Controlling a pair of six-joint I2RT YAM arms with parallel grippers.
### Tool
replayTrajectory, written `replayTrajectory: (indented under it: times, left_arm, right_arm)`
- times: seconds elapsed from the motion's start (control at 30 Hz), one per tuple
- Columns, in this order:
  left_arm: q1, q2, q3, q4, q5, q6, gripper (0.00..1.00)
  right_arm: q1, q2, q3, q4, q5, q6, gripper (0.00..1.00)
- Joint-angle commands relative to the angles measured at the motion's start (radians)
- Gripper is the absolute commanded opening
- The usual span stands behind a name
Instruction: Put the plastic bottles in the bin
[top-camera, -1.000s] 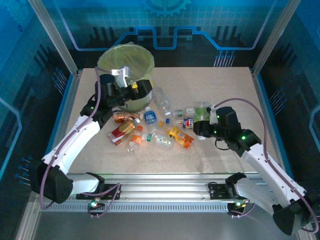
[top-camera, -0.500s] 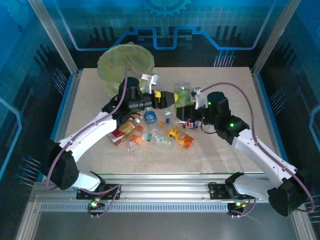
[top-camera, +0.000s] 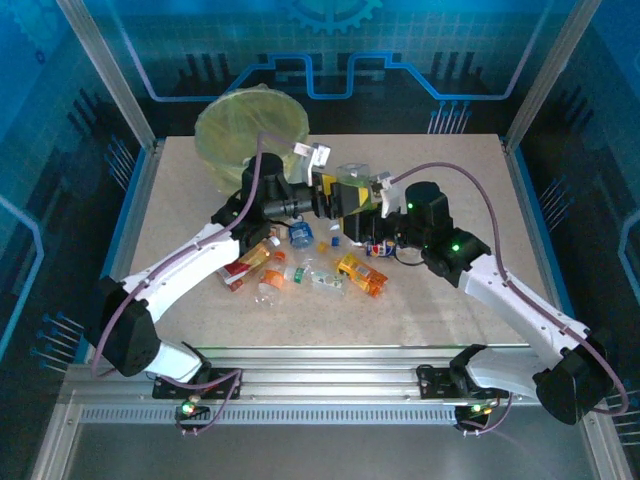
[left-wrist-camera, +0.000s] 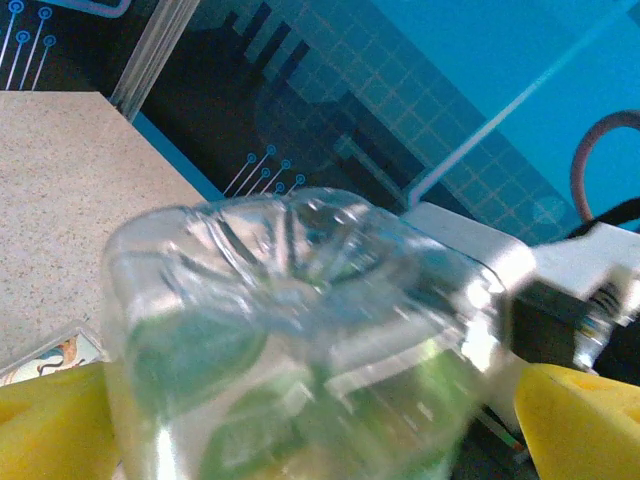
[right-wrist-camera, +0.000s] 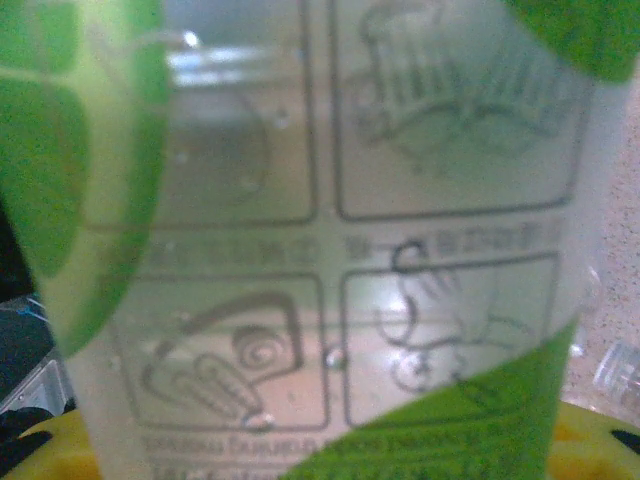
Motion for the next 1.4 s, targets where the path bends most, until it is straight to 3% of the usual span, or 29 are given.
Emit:
replayTrajectory:
  times: [0.0,0.1,0.33,0.43,0.5,0.57,0.67,1.0,1.37]
  left_arm:
    - [-0.005,0.015,0.034,0.062,0.019,-0.026,0.92]
    - [-0.005,0.016,0.030,0.071,0.024,-0.035,0.83]
    - [-0.005,0.005,0.017,0.083,0.027,-0.049,0.52]
    - [-0.004,-0.001,0.010,0.091,0.027,-0.051,0.43]
    - [-0.003,-0.008,0.010,0.092,0.022,-0.047,0.42]
    - [-0.001,-0.017,0.010,0.086,0.010,-0.037,0.40]
    - [0.015,-0.027,0.012,0.075,-0.012,-0.033,0.36]
    - [0.136,-0.045,0.095,-0.028,-0.087,0.013,0.33]
    - [0.331,-0.020,0.343,-0.268,-0.232,0.154,0.32]
  right_arm:
    - [0.024,0.001,0.037,0.035,-0.007,-0.022,0.46]
    - [0.031,0.003,0.038,0.039,-0.007,-0.025,0.46]
    - [0.042,0.010,0.046,0.034,0.017,-0.029,0.48]
    - [0.044,0.011,0.047,0.029,0.023,-0.029,0.53]
    - [0.044,0.011,0.049,0.019,0.031,-0.030,0.63]
    - [0.045,0.009,0.055,0.000,0.046,-0.033,0.84]
    - [0.046,-0.001,0.058,-0.028,0.071,-0.043,1.00]
    - [0.049,-0.062,0.062,-0.108,0.106,-0.073,1.00]
    - [0.050,-0.102,0.045,-0.125,0.177,-0.068,1.00]
